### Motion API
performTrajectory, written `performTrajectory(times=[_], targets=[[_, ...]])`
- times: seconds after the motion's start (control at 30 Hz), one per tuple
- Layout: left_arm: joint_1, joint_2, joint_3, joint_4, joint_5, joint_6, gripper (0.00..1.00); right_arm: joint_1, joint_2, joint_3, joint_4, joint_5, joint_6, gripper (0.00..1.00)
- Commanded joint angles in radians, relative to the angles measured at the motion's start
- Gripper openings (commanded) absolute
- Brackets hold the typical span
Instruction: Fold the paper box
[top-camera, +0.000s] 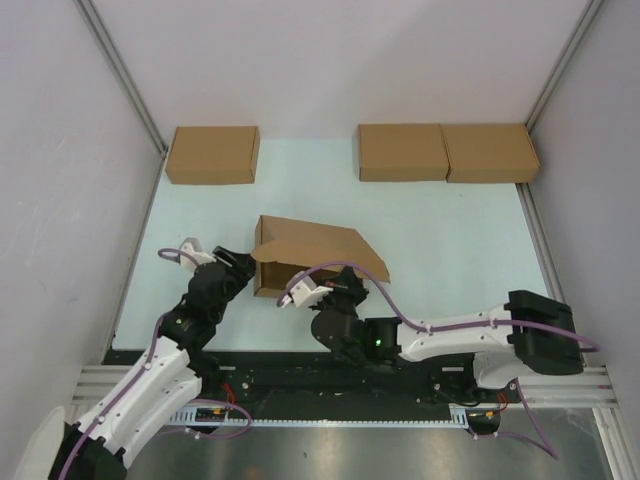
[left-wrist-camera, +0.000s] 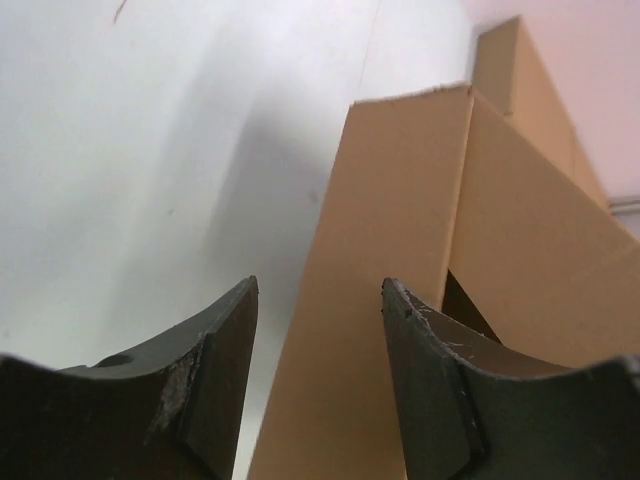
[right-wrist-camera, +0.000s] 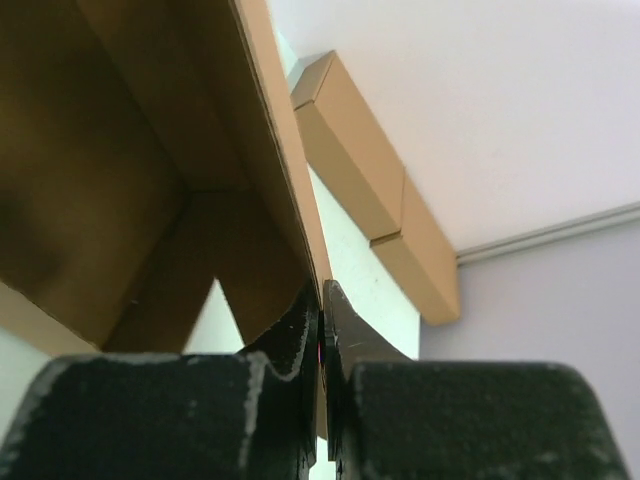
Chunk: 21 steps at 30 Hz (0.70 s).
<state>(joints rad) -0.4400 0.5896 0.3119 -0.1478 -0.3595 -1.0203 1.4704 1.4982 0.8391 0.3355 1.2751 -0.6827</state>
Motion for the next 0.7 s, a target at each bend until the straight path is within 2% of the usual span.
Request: performTrajectory(times=[0.0,0.27,0.53,0.67], targets=[[0.009,-0.002,0.087,-0.026,-0.067,-0.001,0.58,0.025,-0.023,0.018,-0.418,-0.039,0.313,0.00],[0.011,-0.007,0.026,-0.035,-0.047,-0.038,0.58,0.082,0.063,0.003,-0.489,-0.082,0.469,0.00],[0.011,0.056,-0.059,0.056,0.043,-0.083,0.56,0.093,0.082,0.003,-0.516,-0.187,0.517,0.00],[0.011,0.064,-0.079,0.063,0.031,-0.093,0.56,0.102,0.091,0.003,-0.581,-0.209,0.566,0.00]])
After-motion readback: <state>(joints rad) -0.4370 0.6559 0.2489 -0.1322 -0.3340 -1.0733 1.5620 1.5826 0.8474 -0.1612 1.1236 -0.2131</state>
